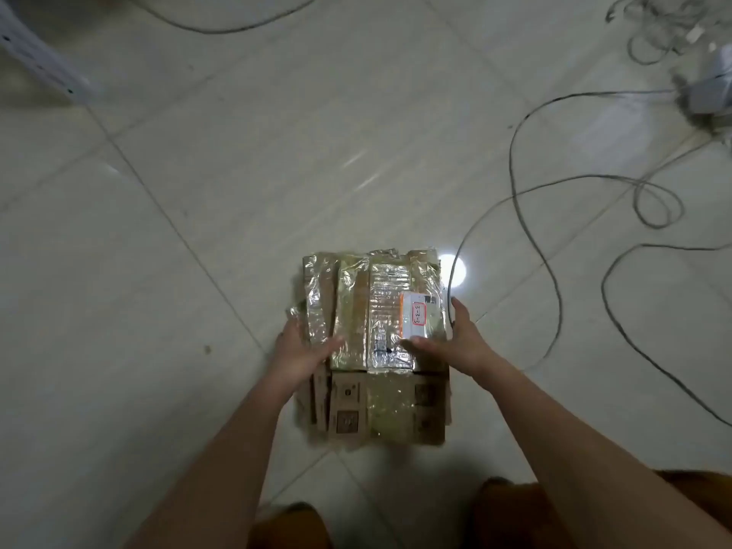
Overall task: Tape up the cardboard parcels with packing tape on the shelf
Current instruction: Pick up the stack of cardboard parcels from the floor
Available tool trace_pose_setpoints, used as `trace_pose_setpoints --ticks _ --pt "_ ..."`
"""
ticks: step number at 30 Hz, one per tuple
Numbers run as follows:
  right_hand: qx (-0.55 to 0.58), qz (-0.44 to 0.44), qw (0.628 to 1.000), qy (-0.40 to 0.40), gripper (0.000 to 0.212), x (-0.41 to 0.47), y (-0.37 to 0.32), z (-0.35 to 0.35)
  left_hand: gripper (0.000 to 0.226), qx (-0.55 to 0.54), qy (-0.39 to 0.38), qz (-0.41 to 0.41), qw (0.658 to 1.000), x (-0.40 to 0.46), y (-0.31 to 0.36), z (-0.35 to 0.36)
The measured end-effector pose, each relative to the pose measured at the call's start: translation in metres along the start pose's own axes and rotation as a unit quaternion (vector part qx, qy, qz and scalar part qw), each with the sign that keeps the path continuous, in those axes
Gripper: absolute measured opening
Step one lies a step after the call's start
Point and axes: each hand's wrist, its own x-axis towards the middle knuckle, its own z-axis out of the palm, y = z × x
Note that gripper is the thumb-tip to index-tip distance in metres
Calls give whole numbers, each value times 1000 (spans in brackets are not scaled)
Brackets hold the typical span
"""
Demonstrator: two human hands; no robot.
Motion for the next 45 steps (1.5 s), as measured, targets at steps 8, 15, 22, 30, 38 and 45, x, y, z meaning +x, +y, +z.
trace_pose_setpoints --ticks 8,15,22,30,38,45 --pt "33 67 993 -94 69 63 45 3 80 -103 -94 -105 985 58 -35 16" --pt "106 97 983 -116 64 67 53 0 100 -184 -142 -139 963 53 -56 13" --pt "173 91 966 -167 75 71 52 -7 140 -201 -150 -105 962 61 -69 6" --pt "294 59 944 -139 65 73 58 2 132 -272 -113 -52 954 68 -50 7" --pt "256 4 964 -73 88 52 10 -17 131 -255 -100 -8 962 52 -9 -9" --pt "245 -56 968 -2 59 -52 -95 -77 116 -223 -49 24 973 -46 99 -54"
